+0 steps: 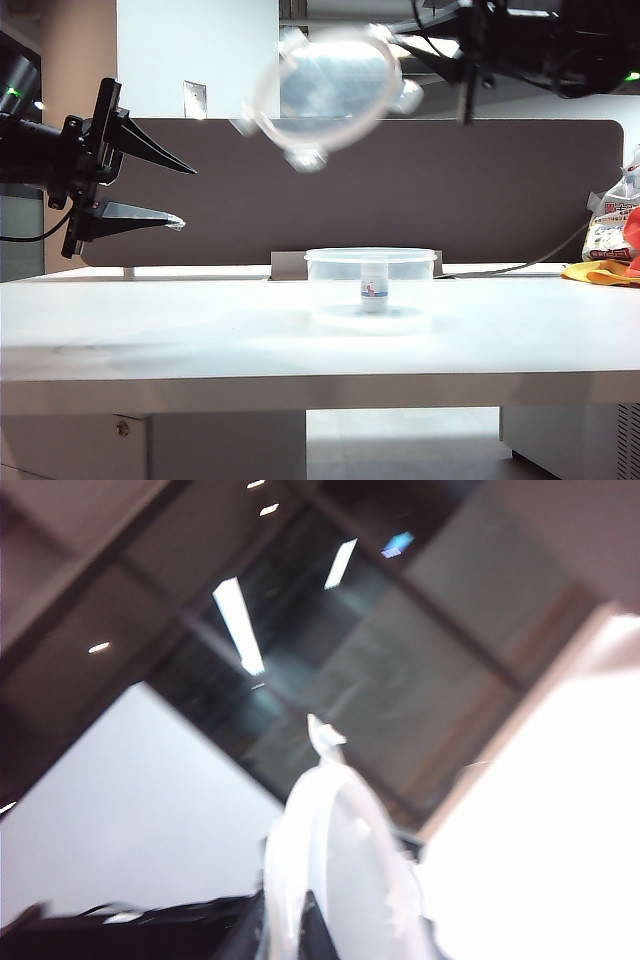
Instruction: Remove the lid of the round box, pick up the small white medicine bottle inside, and place it on the table.
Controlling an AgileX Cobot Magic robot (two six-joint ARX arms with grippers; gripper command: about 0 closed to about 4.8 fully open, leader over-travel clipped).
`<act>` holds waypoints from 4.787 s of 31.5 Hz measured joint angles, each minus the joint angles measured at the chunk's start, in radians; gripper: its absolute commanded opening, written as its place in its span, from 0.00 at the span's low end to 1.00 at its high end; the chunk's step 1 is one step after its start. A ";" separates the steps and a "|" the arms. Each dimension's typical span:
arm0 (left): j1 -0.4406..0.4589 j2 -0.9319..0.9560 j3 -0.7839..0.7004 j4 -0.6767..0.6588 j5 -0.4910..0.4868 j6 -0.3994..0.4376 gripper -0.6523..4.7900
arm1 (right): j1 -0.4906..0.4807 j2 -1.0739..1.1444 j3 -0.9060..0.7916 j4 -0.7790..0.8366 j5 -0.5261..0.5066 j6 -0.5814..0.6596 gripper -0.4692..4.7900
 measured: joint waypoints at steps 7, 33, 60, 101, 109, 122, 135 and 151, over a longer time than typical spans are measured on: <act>-0.004 -0.024 0.000 -0.006 0.014 0.000 0.61 | -0.163 0.001 -0.001 -0.134 0.027 -0.142 0.08; -0.354 -0.163 0.746 -1.026 -0.735 0.722 0.33 | -0.286 -0.009 0.003 -0.771 0.219 -0.828 0.08; -0.454 -0.141 0.771 -1.062 -0.893 0.763 0.33 | -0.068 -0.153 0.006 -1.051 0.714 -1.278 0.81; -0.503 0.480 1.117 -0.941 -0.793 0.611 0.74 | 0.229 -0.694 0.002 -1.740 0.864 -1.419 0.08; -0.544 0.548 1.117 -0.950 -0.796 0.608 0.74 | 0.231 -0.710 0.002 -1.762 0.861 -1.419 0.08; -0.541 0.592 1.117 -0.844 -0.812 0.588 0.62 | 0.231 -0.725 0.003 -1.799 0.860 -1.418 0.08; -0.541 0.635 1.121 -0.814 -0.817 0.586 0.62 | 0.231 -0.725 0.003 -1.806 0.860 -1.418 0.08; -0.542 0.634 1.128 -0.812 -0.831 0.589 0.44 | 0.231 -0.725 0.002 -1.806 0.861 -1.418 0.08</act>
